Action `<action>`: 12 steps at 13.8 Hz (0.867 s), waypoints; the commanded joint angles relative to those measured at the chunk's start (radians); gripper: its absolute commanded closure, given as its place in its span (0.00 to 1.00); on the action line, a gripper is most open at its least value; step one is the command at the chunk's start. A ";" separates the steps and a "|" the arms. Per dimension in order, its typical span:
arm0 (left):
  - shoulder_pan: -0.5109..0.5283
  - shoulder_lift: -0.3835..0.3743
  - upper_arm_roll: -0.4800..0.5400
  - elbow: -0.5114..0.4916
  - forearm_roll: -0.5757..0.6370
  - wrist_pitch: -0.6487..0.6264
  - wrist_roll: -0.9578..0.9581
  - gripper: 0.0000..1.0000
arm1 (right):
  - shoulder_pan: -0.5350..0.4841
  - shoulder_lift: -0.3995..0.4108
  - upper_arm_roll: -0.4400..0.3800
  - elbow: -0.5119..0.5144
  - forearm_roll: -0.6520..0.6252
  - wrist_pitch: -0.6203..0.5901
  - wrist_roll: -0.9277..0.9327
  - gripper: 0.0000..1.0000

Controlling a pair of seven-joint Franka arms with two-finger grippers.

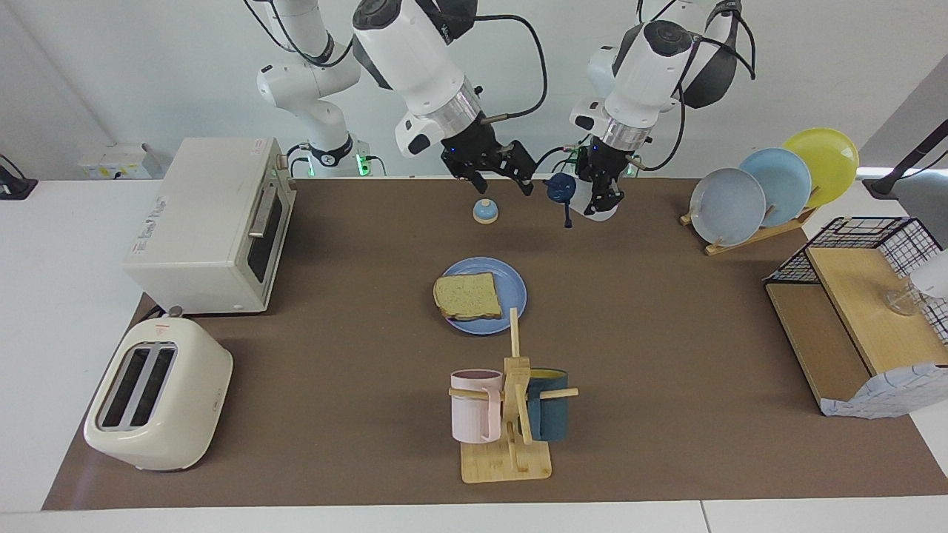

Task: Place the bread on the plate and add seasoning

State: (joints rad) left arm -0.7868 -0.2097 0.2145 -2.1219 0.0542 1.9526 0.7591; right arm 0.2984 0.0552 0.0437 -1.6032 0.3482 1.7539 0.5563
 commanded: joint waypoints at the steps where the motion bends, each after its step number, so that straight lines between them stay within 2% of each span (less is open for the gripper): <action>1: -0.018 0.178 -0.039 0.182 0.065 -0.095 -0.107 1.00 | -0.059 -0.035 0.012 -0.024 -0.139 -0.062 -0.126 0.00; 3: -0.055 0.257 -0.058 0.252 0.128 -0.132 -0.196 1.00 | -0.070 -0.029 0.019 -0.004 -0.288 -0.076 -0.224 0.00; 4: -0.096 0.294 -0.058 0.282 0.175 -0.162 -0.233 1.00 | -0.077 -0.023 0.021 0.006 -0.316 -0.089 -0.251 0.00; 7: -0.181 0.413 -0.057 0.382 0.292 -0.276 -0.290 1.00 | -0.134 0.003 0.009 0.025 -0.336 -0.113 -0.346 0.00; 9: -0.228 0.495 -0.057 0.443 0.367 -0.363 -0.317 1.00 | -0.142 0.008 -0.010 0.029 -0.397 -0.108 -0.378 0.00; 11: -0.268 0.600 -0.055 0.528 0.424 -0.441 -0.319 1.00 | -0.147 -0.001 -0.050 0.007 -0.391 -0.117 -0.397 0.00; 12: -0.273 0.619 -0.055 0.542 0.459 -0.463 -0.319 1.00 | -0.150 -0.018 -0.063 -0.016 -0.374 -0.134 -0.418 0.00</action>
State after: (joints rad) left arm -1.0367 0.3209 0.1450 -1.6800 0.4567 1.5693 0.4448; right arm 0.1593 0.0541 -0.0046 -1.5992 -0.0273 1.6453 0.1789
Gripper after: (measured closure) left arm 0.542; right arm 0.000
